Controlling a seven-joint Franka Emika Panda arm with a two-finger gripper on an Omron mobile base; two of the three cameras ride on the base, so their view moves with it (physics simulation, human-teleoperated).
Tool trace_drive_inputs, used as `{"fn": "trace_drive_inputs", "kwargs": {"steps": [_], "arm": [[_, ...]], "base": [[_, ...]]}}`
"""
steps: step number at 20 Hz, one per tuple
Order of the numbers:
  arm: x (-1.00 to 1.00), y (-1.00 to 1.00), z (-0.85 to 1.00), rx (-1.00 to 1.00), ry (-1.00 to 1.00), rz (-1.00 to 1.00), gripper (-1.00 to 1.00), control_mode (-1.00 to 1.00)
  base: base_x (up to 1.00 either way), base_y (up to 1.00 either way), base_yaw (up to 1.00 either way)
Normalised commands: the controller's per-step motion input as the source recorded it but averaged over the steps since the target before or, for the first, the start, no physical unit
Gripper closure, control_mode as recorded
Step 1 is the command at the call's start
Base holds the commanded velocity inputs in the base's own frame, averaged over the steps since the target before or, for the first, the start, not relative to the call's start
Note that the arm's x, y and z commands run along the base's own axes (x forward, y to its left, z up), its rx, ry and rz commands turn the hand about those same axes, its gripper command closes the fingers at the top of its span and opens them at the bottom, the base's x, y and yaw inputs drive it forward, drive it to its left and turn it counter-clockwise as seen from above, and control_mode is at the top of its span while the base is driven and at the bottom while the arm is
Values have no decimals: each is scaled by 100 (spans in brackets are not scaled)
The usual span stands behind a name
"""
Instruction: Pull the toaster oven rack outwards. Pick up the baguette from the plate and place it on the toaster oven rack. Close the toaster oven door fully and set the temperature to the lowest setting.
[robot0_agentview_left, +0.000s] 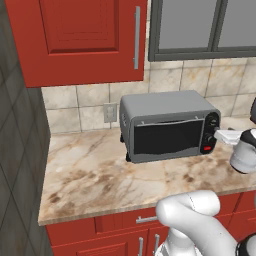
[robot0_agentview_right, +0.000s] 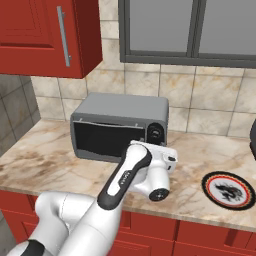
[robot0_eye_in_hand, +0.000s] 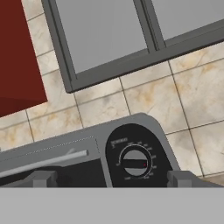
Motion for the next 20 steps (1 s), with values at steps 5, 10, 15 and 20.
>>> {"fn": "trace_drive_inputs", "kwargs": {"steps": [5, 10, 15, 20], "arm": [[0, 0, 1, 0, -10, 0, -100, -100], [-1, 3, 6, 0, -6, 0, -100, -100], [0, 17, 3, 9, 8, 0, -100, -100], [0, 11, 10, 17, 38, 0, -100, -100]], "base": [[0, 0, 0], [0, 0, 0], [0, 0, 0], [0, 0, 0]]}}
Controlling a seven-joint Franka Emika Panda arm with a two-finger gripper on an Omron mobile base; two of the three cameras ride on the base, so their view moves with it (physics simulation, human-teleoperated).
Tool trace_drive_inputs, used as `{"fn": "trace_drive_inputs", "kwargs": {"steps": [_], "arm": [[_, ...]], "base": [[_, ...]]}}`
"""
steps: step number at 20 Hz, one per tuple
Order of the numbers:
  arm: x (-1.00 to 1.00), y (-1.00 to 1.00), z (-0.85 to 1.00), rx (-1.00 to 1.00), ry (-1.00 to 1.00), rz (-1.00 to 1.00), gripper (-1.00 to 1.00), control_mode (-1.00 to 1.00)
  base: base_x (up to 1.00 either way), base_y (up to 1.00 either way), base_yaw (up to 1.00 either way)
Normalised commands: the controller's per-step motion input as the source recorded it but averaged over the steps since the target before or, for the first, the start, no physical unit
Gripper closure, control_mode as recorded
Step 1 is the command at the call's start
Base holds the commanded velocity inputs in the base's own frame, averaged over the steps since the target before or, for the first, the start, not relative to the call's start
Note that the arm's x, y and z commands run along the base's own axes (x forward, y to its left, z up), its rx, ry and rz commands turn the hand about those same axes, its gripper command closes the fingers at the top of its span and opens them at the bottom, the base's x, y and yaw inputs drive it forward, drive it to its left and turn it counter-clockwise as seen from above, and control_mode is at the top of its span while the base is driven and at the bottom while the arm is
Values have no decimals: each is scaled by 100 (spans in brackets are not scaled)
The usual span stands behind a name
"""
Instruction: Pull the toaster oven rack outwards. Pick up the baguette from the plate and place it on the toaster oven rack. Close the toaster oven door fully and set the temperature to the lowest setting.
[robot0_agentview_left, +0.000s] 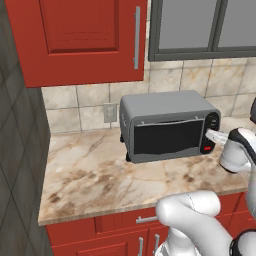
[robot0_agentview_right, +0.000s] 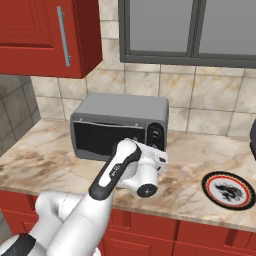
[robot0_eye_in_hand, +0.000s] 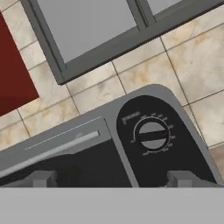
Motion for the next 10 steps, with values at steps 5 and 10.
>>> {"fn": "trace_drive_inputs", "kwargs": {"steps": [5, 10], "arm": [[0, 0, 25, 22, 41, 0, -100, -100], [0, -31, 9, 26, 15, 0, -100, -100]], "base": [[0, 0, 0], [0, 0, 0]]}}
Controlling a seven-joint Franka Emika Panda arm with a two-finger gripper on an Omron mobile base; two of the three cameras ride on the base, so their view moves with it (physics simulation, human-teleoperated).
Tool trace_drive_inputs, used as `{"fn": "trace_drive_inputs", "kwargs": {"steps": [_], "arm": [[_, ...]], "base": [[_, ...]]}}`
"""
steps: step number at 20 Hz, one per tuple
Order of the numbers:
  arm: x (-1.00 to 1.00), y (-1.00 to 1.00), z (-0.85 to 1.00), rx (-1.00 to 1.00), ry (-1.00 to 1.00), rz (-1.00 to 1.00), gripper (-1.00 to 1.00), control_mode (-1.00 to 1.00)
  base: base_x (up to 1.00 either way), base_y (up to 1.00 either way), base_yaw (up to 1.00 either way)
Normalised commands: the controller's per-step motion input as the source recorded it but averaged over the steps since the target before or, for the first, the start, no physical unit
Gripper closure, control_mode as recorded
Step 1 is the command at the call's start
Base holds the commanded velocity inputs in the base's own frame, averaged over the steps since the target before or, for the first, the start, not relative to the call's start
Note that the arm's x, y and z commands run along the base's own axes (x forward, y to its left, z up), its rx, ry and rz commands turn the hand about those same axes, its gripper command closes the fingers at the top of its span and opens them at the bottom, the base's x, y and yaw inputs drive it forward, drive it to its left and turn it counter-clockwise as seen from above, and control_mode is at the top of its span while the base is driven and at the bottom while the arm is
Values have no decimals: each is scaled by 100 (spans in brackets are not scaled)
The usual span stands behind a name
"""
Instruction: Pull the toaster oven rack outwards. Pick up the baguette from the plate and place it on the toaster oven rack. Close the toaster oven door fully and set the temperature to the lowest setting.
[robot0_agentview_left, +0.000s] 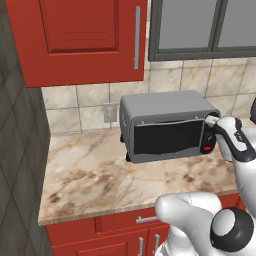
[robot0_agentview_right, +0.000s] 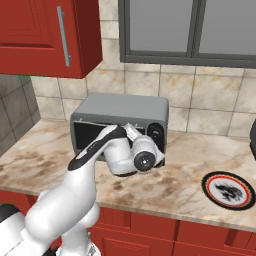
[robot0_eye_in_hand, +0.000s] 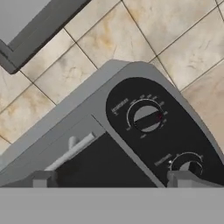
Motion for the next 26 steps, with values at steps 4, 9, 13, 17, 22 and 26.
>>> {"fn": "trace_drive_inputs", "kwargs": {"steps": [4, 9, 13, 17, 22, 26], "arm": [[-12, -48, 0, 24, -4, -2, -100, -100], [-24, -20, 0, 18, -14, -6, -100, -100], [-1, 0, 0, 12, -7, -2, -100, -100], [0, 7, 0, 12, 2, -1, -100, -100], [-1, 7, 0, 18, 11, -4, -100, -100], [-10, 0, 0, 24, 9, -2, -100, -100]], "base": [[0, 0, 0], [0, 0, 0], [0, 0, 0], [0, 0, 0], [0, 0, 0], [0, 0, 0]]}}
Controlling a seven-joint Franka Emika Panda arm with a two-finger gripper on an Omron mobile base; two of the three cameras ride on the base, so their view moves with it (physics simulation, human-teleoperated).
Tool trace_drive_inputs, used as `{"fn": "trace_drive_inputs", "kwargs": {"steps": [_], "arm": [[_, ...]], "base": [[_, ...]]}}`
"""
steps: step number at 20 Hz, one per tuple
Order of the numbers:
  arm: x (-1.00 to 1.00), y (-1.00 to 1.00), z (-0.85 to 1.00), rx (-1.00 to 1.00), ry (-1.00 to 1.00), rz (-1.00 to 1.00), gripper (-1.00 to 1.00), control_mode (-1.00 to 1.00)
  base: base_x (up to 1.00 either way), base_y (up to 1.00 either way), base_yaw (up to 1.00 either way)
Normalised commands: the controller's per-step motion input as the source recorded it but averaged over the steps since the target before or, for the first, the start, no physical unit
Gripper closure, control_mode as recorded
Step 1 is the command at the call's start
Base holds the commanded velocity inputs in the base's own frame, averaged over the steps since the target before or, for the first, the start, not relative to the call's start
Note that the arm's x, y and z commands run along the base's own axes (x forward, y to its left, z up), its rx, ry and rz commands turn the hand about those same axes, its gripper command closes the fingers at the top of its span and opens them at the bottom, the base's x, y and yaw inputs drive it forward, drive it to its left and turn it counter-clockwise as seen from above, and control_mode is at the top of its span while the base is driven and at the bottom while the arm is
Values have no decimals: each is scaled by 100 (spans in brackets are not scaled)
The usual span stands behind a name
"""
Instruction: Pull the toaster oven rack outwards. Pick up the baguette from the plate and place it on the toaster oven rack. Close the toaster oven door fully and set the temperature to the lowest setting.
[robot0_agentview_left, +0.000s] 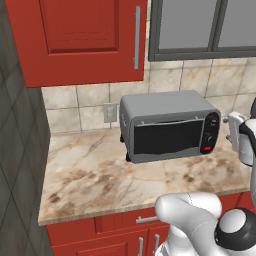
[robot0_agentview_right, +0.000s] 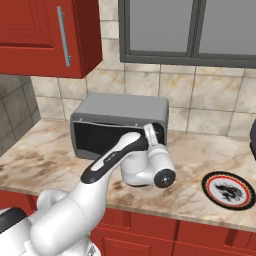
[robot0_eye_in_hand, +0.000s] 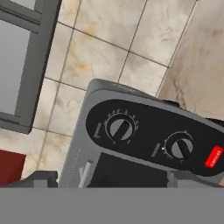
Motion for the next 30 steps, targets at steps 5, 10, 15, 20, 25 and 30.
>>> {"fn": "trace_drive_inputs", "kwargs": {"steps": [5, 10, 15, 20, 25, 30], "arm": [[-2, 0, 0, 24, 9, -2, -100, -100], [0, 0, -2, 25, 0, -5, -100, -100], [0, 1, -10, 25, -3, -9, -100, -100], [10, 14, -4, 17, -3, -9, -100, -100], [3, 6, 6, 14, -1, -7, -100, -100], [12, 0, 9, 6, -2, -2, -100, -100]], "base": [[0, 0, 0], [0, 0, 0], [0, 0, 0], [0, 0, 0], [0, 0, 0], [0, 0, 0]]}}
